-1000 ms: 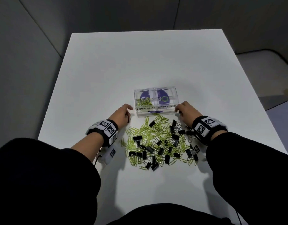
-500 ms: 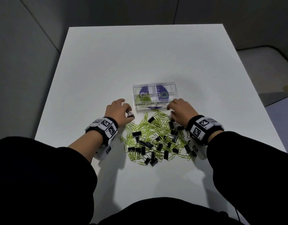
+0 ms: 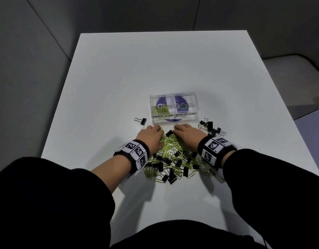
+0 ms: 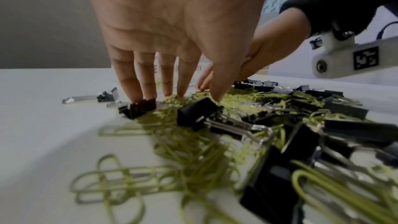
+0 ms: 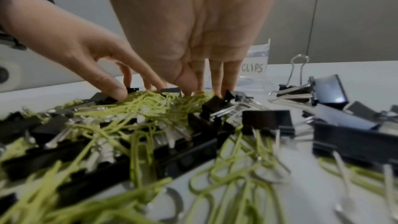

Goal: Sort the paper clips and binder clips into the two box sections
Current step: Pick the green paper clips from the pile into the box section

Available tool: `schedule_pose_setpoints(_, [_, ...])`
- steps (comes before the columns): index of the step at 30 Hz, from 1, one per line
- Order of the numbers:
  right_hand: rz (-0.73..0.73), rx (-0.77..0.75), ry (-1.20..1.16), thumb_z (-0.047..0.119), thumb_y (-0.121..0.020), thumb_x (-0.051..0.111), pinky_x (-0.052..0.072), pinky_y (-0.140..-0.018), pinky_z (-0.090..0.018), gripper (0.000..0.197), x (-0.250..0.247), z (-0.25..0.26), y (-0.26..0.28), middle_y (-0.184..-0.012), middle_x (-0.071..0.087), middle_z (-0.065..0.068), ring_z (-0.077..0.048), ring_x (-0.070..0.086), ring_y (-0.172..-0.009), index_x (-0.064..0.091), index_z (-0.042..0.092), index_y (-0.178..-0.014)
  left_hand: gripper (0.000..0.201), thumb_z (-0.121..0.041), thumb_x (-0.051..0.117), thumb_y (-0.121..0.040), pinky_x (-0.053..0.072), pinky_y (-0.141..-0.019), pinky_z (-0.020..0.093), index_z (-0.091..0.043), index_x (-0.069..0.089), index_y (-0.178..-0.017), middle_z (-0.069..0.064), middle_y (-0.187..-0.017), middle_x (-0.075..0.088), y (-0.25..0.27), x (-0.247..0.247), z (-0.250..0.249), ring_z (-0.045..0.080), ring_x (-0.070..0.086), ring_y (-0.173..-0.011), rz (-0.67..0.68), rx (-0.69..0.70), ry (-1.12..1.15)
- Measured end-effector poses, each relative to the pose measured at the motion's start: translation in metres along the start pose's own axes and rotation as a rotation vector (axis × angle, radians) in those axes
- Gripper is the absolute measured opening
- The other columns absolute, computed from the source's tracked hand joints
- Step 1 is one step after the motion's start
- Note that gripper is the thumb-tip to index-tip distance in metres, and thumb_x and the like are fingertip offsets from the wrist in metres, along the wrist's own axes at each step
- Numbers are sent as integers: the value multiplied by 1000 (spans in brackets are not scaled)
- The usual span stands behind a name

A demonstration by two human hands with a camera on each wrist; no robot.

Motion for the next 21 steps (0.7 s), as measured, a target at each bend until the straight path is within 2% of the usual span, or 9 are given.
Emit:
schedule_pose_setpoints(2, [0, 20, -62, 21, -91, 50, 38, -108, -38, 55, 1, -6, 5, -149, 32, -6, -24, 33, -134, 32, 14, -142, 49, -43, 53, -88, 46, -90, 36, -13, 49, -127, 6, -132, 44, 3, 1, 1, 25, 49, -114, 20, 6, 23])
schedule_pose_setpoints(6, [75, 92, -105, 37, -83, 63, 36, -110, -40, 75, 4, -11, 9, -148, 29, -10, -26, 30, -134, 27, 11, -143, 53, -38, 63, -83, 46, -88, 38, -10, 48, -125, 11, -126, 44, 2, 3, -3, 27, 47, -113, 91, -33, 89])
schedule_pose_setpoints(8, [47, 119, -70, 33, -80, 67, 39, -107, -40, 69, 5, -8, 8, -141, 35, -11, -27, 35, -129, 36, 9, -136, 53, -33, 66, -83, 47, -91, 40, -9, 46, -126, 13, -126, 42, -1, 3, -4, 29, 46, -114, 103, -72, 140])
schedule_pose_setpoints(10, [7, 122, -38, 24, -83, 64, 43, -103, -41, 53, 5, -5, 6, -132, 40, -12, -29, 40, -123, 43, 7, -128, 51, -28, 66, -83, 47, -93, 41, -7, 45, -125, 14, -127, 42, -4, 3, -2, 30, 47, -113, 105, -99, 195])
schedule_pose_setpoints(12, [5, 128, -32, 17, -84, 62, 44, -99, -42, 45, 5, -3, 5, -127, 43, -13, -30, 43, -119, 45, 6, -124, 46, -24, 65, -84, 47, -93, 40, -7, 46, -123, 15, -127, 43, -7, 1, 1, 31, 49, -112, 112, -96, 215])
schedule_pose_setpoints(14, [19, 131, -35, 15, -82, 64, 44, -98, -40, 46, 5, -2, 3, -126, 44, -14, -29, 44, -117, 46, 5, -123, 49, -25, 66, -83, 46, -95, 39, -9, 45, -125, 15, -129, 43, -9, 1, 3, 30, 50, -113, 111, -87, 238])
schedule_pose_setpoints(18, [20, 142, -49, 18, -79, 69, 45, -97, -40, 49, 5, -2, 1, -125, 45, -14, -30, 45, -116, 47, 4, -120, 68, -36, 73, -75, 46, -98, 39, -11, 41, -129, 12, -131, 41, -7, 2, 7, 28, 46, -118, 122, -124, 250])
schedule_pose_setpoints(21, [29, 156, -52, 19, -77, 70, 46, -94, -41, 47, 4, -2, -1, -121, 48, -14, -30, 48, -113, 48, 4, -116, 62, -28, 73, -76, 46, -94, 39, -7, 42, -125, 15, -128, 43, -7, 3, 6, 30, 49, -114, 146, -129, 205])
Point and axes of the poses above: each hand's wrist, its own y-axis away from the middle knuckle, its own x-axis out of the palm, z = x × y, the point moved 6 cm from there along -y, towards the middle knuckle
